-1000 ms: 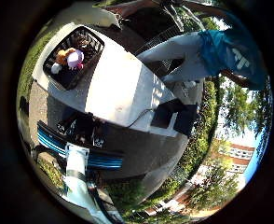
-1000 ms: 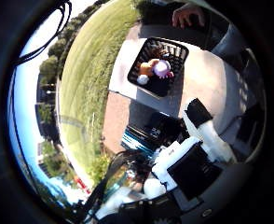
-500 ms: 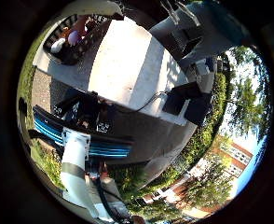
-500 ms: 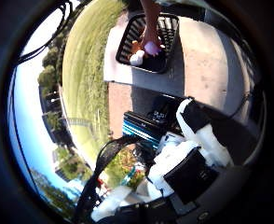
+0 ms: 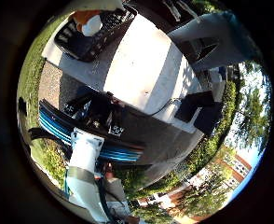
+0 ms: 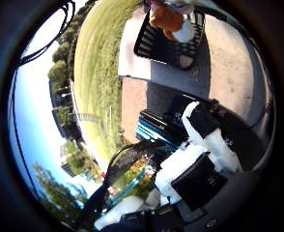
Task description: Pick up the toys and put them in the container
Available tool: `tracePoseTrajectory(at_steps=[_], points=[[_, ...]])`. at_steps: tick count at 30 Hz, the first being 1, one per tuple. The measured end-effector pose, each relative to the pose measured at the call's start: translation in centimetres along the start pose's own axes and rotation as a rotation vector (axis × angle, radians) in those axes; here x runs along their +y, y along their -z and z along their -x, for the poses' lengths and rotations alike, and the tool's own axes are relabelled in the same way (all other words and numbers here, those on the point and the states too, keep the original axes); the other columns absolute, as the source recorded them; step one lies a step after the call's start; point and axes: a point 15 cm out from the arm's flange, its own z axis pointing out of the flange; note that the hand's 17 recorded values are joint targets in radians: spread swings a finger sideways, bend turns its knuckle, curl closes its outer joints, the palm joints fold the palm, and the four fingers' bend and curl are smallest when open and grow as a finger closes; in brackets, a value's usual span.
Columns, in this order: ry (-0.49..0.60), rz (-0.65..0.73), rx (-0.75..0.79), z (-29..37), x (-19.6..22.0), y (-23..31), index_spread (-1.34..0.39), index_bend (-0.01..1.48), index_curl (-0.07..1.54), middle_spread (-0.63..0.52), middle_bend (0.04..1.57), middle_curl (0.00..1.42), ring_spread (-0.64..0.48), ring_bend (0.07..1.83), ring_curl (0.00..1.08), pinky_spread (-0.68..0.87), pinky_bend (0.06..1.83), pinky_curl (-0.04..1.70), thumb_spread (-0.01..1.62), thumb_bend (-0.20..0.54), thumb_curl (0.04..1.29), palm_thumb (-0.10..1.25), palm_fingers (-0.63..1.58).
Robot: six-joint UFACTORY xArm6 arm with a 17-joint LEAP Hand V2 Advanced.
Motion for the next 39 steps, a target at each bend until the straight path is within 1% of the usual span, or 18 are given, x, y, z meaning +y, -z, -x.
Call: tracePoseTrajectory(at_steps=[9, 26, 31, 34, 39], points=[[0.095, -0.005, 0.029, 2.6, 0.1, 0.3, -0.25, 0.28, 0.36, 0.12, 0.14, 0.26, 0.3, 0.22, 0.32, 0.42, 0.42, 0.24, 1.23, -0.02, 0.36, 0.75, 0.04], [0.142, 0.001, 0.038, 3.7, 0.1, 0.2, -0.24, 0.25, 0.35, 0.12, 0.14, 0.26, 0.29, 0.22, 0.33, 0.42, 0.41, 0.25, 1.23, -0.021, 0.36, 0.75, 0.05], [0.16, 0.039, 0.038, 4.5, 0.3, -1.1, -0.23, 0.25, 0.35, 0.12, 0.14, 0.26, 0.29, 0.22, 0.33, 0.42, 0.4, 0.25, 1.23, -0.021, 0.35, 0.75, 0.05], [0.189, 0.07, 0.044, 5.5, 0.7, -2.2, -0.23, 0.25, 0.36, 0.12, 0.14, 0.26, 0.29, 0.22, 0.33, 0.42, 0.4, 0.25, 1.23, -0.021, 0.35, 0.75, 0.05], [0.262, 0.081, 0.07, 7.7, 0.6, -2.7, -0.23, 0.25, 0.36, 0.12, 0.15, 0.26, 0.29, 0.22, 0.33, 0.42, 0.4, 0.25, 1.23, -0.025, 0.35, 0.74, 0.05]])
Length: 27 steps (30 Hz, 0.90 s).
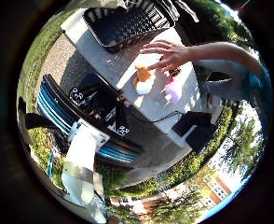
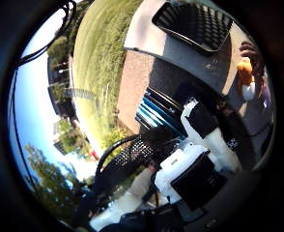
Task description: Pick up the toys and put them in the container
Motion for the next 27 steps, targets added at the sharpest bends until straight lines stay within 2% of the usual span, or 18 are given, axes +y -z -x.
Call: tracePoseTrajectory(at_steps=[5, 8, 11, 18, 23, 27], points=[[0.018, -0.034, 0.025, 0.7, -1.1, 0.8, -0.22, 0.23, 0.35, 0.12, 0.15, 0.26, 0.29, 0.24, 0.33, 0.41, 0.4, 0.25, 1.23, -0.022, 0.35, 0.73, 0.08], [-0.027, -0.062, 0.024, -0.8, -1.3, 1.8, -0.21, 0.23, 0.35, 0.11, 0.15, 0.26, 0.29, 0.25, 0.33, 0.42, 0.4, 0.25, 1.23, -0.021, 0.35, 0.72, 0.11], [-0.122, -0.1, 0.012, -4.1, -0.9, 3.4, -0.21, 0.22, 0.35, 0.1, 0.15, 0.27, 0.29, 0.25, 0.33, 0.42, 0.4, 0.26, 1.22, -0.023, 0.36, 0.71, 0.13], [-0.376, -0.094, 0.012, -14.1, 3.2, 4.1, -0.2, 0.22, 0.36, 0.09, 0.15, 0.27, 0.28, 0.24, 0.33, 0.41, 0.4, 0.26, 1.22, -0.02, 0.36, 0.71, 0.15], [-0.563, -0.131, -0.024, -22.4, 5.0, 6.7, -0.2, 0.21, 0.36, 0.08, 0.15, 0.27, 0.28, 0.24, 0.33, 0.41, 0.4, 0.26, 1.22, -0.021, 0.37, 0.72, 0.15], [-0.655, -0.143, -0.047, -27.9, 5.9, 7.4, -0.19, 0.19, 0.36, 0.08, 0.15, 0.27, 0.28, 0.24, 0.33, 0.41, 0.41, 0.26, 1.22, -0.022, 0.37, 0.71, 0.15]])
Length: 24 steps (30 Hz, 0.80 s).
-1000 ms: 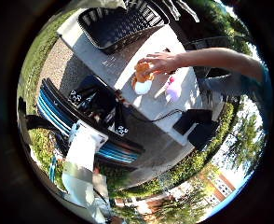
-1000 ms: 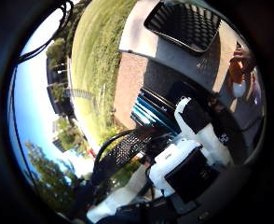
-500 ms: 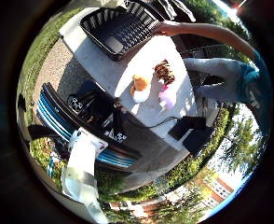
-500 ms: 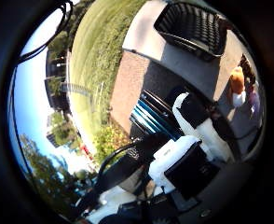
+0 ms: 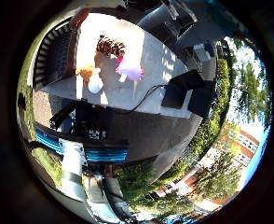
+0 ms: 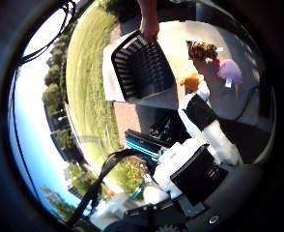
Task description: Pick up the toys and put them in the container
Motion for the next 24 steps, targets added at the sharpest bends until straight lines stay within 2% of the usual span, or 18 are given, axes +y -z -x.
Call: tracePoseTrajectory(at_steps=[4, 12, 20, 24], points=[[-0.062, -0.014, -0.009, -4.0, -2.8, 0.5, -0.18, 0.16, 0.34, 0.08, 0.16, 0.28, 0.28, 0.26, 0.33, 0.41, 0.43, 0.26, 1.21, -0.025, 0.38, 0.71, 0.14], [-0.139, 0.014, -0.042, -10.0, -7.1, -2.5, -0.17, 0.16, 0.31, 0.08, 0.17, 0.29, 0.28, 0.29, 0.34, 0.42, 0.48, 0.27, 1.19, -0.028, 0.38, 0.67, 0.11], [-0.176, 0.108, -0.092, -13.4, -10.8, -11.3, -0.16, 0.17, 0.29, 0.09, 0.16, 0.29, 0.28, 0.31, 0.34, 0.42, 0.51, 0.27, 1.19, -0.024, 0.38, 0.66, 0.11], [-0.191, 0.046, -0.07, -15.5, -13.6, -15.2, -0.15, 0.17, 0.29, 0.09, 0.17, 0.3, 0.28, 0.32, 0.33, 0.42, 0.52, 0.27, 1.18, -0.024, 0.39, 0.67, 0.12]])
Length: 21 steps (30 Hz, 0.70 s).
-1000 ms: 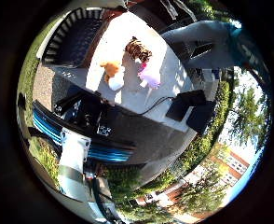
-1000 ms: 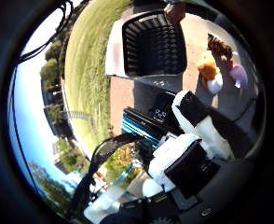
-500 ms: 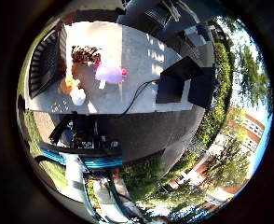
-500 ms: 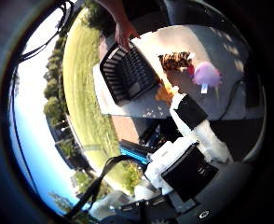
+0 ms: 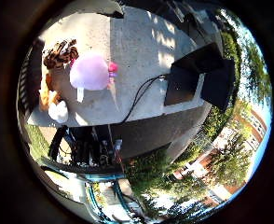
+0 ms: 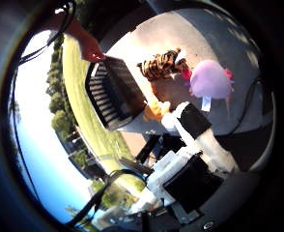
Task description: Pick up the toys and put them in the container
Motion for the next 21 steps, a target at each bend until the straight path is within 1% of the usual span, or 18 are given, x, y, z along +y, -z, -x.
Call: tracePoseTrajectory(at_steps=[3, 7, 13, 16, 19, 21], points=[[-0.011, 0.013, -0.006, -0.9, -1.1, -4.4, -0.15, 0.17, 0.29, 0.09, 0.17, 0.3, 0.28, 0.32, 0.33, 0.43, 0.53, 0.26, 1.17, -0.027, 0.39, 0.66, 0.13], [-0.009, -0.008, 0.005, -1.4, -2.6, -7.5, -0.14, 0.18, 0.29, 0.08, 0.16, 0.3, 0.28, 0.32, 0.33, 0.44, 0.53, 0.26, 1.16, -0.026, 0.39, 0.66, 0.14], [-0.01, 0.023, 0.011, -1.6, -3.0, -12.8, -0.14, 0.17, 0.29, 0.09, 0.17, 0.3, 0.29, 0.33, 0.33, 0.45, 0.55, 0.26, 1.14, -0.036, 0.39, 0.64, 0.14], [0.0, 0.057, 0.028, -2.0, -2.5, -14.9, -0.13, 0.18, 0.3, 0.09, 0.16, 0.3, 0.29, 0.34, 0.33, 0.45, 0.56, 0.26, 1.14, -0.037, 0.38, 0.62, 0.16], [-0.008, 0.089, 0.056, -2.5, -1.9, -16.2, -0.09, 0.17, 0.29, 0.1, 0.16, 0.29, 0.3, 0.38, 0.33, 0.47, 0.61, 0.26, 1.13, -0.034, 0.37, 0.6, 0.23], [-0.003, 0.113, 0.081, -3.0, -1.4, -16.7, -0.06, 0.17, 0.29, 0.08, 0.17, 0.29, 0.31, 0.45, 0.34, 0.48, 0.66, 0.26, 1.13, -0.034, 0.37, 0.59, 0.36]])
